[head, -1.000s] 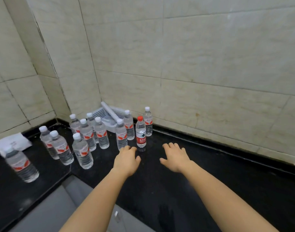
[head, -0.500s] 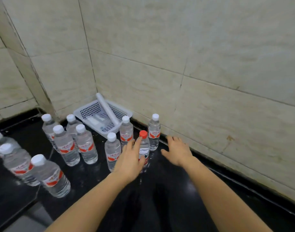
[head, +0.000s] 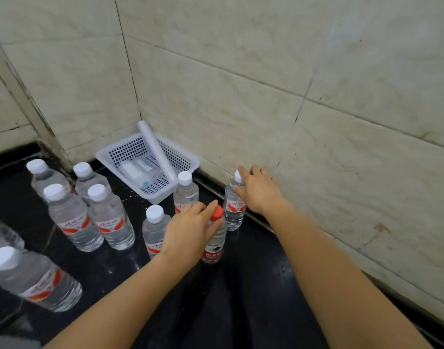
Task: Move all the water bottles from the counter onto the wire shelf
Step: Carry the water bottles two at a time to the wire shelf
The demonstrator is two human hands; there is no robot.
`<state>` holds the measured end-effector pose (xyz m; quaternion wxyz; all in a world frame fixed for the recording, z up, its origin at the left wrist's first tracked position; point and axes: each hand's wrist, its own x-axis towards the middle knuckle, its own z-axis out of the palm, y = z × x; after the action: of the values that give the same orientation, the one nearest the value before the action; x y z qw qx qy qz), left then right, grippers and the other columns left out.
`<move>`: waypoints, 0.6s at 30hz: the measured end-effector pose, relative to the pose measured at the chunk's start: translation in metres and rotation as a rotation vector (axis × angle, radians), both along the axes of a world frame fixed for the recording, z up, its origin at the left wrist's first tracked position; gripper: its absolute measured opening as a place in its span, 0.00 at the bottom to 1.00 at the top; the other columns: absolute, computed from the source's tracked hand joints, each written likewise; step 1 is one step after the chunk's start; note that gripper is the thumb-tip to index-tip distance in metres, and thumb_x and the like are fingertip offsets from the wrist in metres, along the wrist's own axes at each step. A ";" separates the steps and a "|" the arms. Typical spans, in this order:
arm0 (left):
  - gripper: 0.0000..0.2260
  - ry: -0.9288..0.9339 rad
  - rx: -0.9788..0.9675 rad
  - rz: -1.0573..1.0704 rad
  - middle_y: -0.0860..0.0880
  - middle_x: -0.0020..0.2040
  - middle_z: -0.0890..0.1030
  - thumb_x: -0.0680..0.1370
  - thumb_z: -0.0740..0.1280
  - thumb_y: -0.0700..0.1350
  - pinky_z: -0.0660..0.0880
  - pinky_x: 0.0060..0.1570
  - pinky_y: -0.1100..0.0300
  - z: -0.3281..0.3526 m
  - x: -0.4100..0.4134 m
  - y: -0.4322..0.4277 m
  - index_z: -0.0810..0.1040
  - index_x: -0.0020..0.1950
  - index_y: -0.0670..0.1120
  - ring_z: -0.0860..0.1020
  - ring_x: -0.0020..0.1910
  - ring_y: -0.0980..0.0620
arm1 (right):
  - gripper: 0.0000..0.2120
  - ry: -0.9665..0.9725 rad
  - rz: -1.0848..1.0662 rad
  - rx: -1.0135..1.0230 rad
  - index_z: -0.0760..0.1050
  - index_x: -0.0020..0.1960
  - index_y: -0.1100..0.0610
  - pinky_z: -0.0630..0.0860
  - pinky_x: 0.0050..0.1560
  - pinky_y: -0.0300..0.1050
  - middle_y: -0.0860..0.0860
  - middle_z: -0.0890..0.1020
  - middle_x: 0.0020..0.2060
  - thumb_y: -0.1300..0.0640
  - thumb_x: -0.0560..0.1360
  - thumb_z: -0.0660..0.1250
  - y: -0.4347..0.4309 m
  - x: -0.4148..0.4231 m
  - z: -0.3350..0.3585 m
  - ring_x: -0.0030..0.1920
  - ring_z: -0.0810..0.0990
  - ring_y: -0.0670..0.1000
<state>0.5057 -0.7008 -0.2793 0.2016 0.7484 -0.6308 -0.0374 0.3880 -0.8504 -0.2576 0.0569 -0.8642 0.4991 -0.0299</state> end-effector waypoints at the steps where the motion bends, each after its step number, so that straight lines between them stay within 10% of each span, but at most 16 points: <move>1: 0.24 0.012 0.006 0.014 0.51 0.59 0.76 0.79 0.58 0.57 0.73 0.50 0.57 0.002 -0.001 0.000 0.64 0.73 0.52 0.72 0.59 0.50 | 0.26 -0.013 -0.003 -0.006 0.57 0.76 0.52 0.69 0.60 0.55 0.58 0.71 0.65 0.46 0.81 0.57 0.003 -0.001 -0.004 0.65 0.68 0.58; 18: 0.08 0.116 0.015 0.025 0.45 0.46 0.79 0.75 0.67 0.48 0.73 0.43 0.53 0.026 -0.026 0.055 0.74 0.49 0.44 0.77 0.47 0.45 | 0.15 -0.223 -0.108 -0.031 0.71 0.60 0.58 0.71 0.48 0.48 0.56 0.79 0.56 0.49 0.79 0.63 0.114 -0.065 -0.002 0.54 0.77 0.57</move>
<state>0.4799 -0.6461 -0.2529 0.2326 0.7543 -0.6083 -0.0830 0.3232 -0.7363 -0.2596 0.0970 -0.8281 0.5349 -0.1365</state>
